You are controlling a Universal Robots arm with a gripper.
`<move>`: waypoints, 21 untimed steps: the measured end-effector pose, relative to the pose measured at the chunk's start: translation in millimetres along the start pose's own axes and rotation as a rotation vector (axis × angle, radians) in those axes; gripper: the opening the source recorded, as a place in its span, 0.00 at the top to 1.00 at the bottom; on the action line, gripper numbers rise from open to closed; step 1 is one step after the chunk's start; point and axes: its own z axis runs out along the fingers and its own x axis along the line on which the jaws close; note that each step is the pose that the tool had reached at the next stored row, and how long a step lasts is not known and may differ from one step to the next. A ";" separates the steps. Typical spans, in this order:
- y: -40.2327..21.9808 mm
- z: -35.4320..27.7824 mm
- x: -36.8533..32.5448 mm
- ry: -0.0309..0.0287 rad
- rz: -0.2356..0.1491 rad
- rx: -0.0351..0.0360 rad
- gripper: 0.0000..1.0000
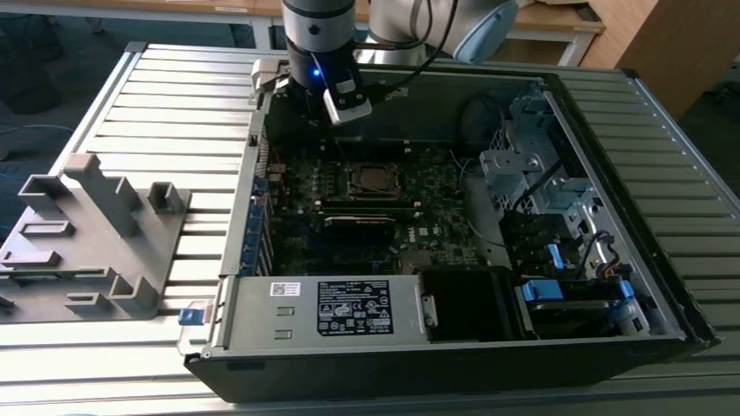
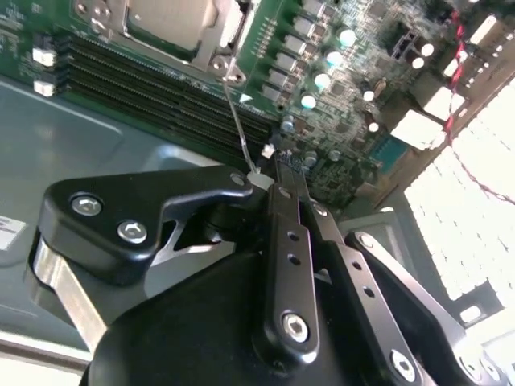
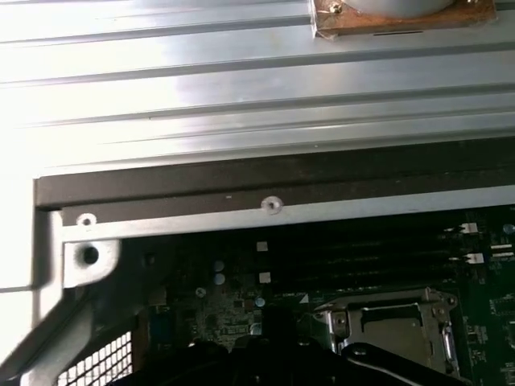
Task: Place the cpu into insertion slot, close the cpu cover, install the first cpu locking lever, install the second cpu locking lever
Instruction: 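Install the first cpu locking lever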
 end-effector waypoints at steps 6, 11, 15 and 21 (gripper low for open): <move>1.6 0.1 -16.0 0.0035 0.001 0.0003 0.89; 3.0 0.2 -29.7 0.0076 0.001 0.0007 0.89; 3.5 0.3 -35.3 0.0089 0.002 0.0009 0.89; 3.6 0.3 -35.6 0.0089 0.002 0.0009 0.89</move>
